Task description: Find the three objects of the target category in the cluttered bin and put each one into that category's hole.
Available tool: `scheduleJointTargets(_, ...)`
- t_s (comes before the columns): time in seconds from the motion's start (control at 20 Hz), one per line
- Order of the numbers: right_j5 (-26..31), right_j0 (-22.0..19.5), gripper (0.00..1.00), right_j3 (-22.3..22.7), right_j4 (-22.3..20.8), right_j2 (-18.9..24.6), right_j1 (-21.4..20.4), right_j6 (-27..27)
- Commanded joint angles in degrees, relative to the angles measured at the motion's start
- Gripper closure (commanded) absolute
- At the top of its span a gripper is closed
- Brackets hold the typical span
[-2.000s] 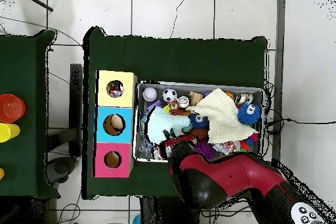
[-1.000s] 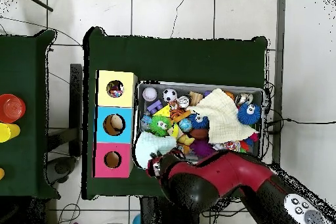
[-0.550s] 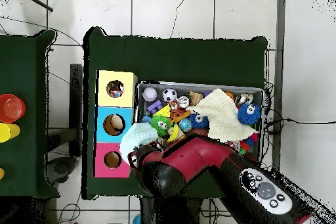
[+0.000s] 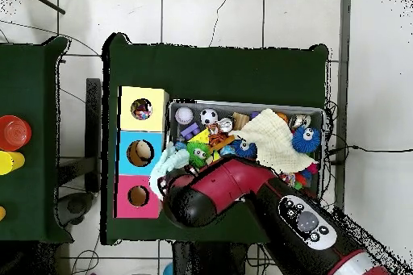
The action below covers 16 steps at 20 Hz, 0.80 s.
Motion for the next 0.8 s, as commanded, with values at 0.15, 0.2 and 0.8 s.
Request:
scheduleJointTargets(0.15,6.80,2.68,1.00,-8.82,-2.40,-9.73,0.44,1.84)
scheduleJointTargets(0.2,6.65,2.85,1.00,-8.85,-2.36,-10.05,0.30,1.64)
scheduleJointTargets(0.8,9.48,7.02,1.00,-11.56,-1.87,-15.52,0.40,-0.64)
